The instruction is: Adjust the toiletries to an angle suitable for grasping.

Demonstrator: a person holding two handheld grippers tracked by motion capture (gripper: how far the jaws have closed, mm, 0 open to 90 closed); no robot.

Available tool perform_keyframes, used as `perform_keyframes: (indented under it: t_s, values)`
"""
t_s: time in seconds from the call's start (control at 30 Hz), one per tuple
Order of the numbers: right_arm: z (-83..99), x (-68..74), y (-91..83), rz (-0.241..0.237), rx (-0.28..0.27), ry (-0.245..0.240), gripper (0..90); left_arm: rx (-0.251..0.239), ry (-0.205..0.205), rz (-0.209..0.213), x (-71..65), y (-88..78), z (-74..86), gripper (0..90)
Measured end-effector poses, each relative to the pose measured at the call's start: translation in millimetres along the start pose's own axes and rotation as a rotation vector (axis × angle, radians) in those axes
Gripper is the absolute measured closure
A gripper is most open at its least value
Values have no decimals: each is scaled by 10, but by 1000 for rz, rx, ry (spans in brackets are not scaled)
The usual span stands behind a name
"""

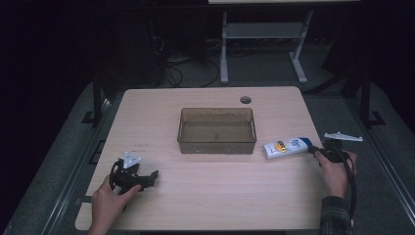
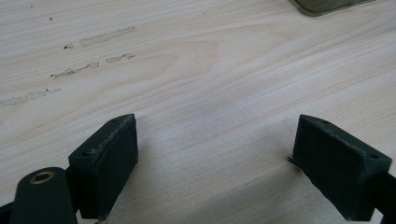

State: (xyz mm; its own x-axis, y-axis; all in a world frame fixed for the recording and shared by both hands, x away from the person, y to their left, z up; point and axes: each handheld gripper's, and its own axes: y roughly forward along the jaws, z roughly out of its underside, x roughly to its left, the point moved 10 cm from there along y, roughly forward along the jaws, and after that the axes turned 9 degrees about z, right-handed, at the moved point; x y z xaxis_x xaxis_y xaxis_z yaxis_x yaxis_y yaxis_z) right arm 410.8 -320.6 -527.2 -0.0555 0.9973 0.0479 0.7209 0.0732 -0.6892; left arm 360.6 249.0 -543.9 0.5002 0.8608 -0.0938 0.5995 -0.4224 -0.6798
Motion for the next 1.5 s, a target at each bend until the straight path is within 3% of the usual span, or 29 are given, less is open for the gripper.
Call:
perform_keyframes:
  t_s: [0.2,0.37,0.97,1.5]
  values:
    - [-3,16,21,1,0,-9,900,1,1,0,1,0,0,130]
    - [-18,71,-58,-20,-11,-10,900,0,0,0,0,0,0,130]
    - [-148,653,-169,-132,-14,-83,900,0,0,0,0,0,0,130]
    - [-341,1012,-18,-201,-13,-99,900,0,1,0,0,0,0,131]
